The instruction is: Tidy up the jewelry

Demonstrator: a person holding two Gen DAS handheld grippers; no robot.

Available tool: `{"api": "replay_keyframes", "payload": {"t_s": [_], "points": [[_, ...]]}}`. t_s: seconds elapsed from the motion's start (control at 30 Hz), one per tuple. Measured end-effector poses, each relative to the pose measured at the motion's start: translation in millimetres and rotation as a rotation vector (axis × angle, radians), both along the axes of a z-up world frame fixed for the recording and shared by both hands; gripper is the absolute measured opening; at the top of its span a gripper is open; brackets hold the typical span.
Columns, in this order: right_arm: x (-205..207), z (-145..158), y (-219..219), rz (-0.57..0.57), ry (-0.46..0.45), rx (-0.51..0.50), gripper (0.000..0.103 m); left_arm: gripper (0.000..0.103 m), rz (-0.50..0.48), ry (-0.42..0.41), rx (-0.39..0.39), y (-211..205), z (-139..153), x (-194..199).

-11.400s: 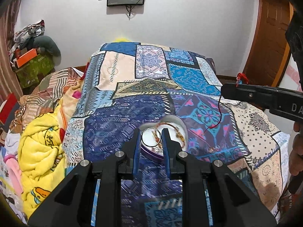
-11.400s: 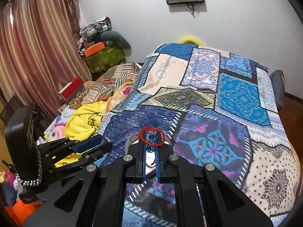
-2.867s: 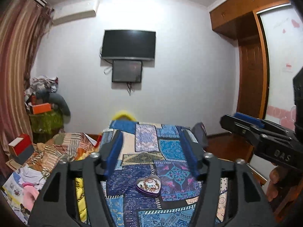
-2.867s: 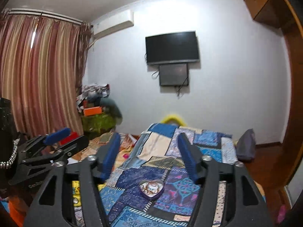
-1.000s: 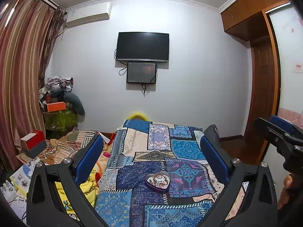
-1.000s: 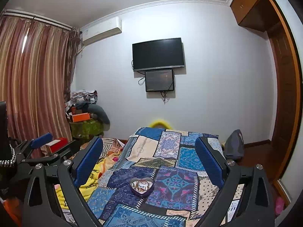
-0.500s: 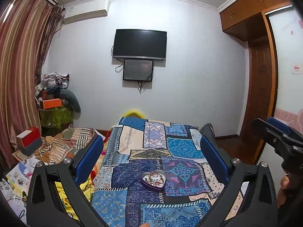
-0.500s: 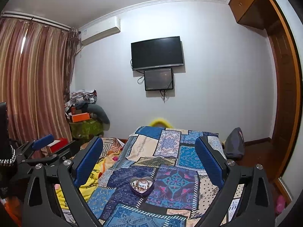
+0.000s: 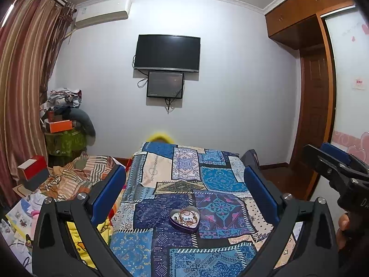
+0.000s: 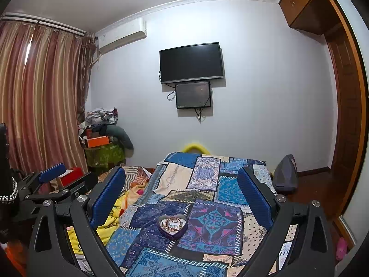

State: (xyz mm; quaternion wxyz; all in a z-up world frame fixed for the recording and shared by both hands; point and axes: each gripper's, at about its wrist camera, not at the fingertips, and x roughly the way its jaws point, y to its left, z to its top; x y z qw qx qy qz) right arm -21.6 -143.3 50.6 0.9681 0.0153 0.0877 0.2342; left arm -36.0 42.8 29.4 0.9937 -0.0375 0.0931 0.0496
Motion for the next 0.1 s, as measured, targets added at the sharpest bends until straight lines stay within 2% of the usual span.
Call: {"api": "replay_keyframes", "payload": {"t_s": [0.1], "points": [[1.3, -0.2, 1.6, 0.0, 0.003, -0.002, 0.097, 0.103, -0.001, 0.0, 0.0, 0.0, -0.2, 0.3]]}}
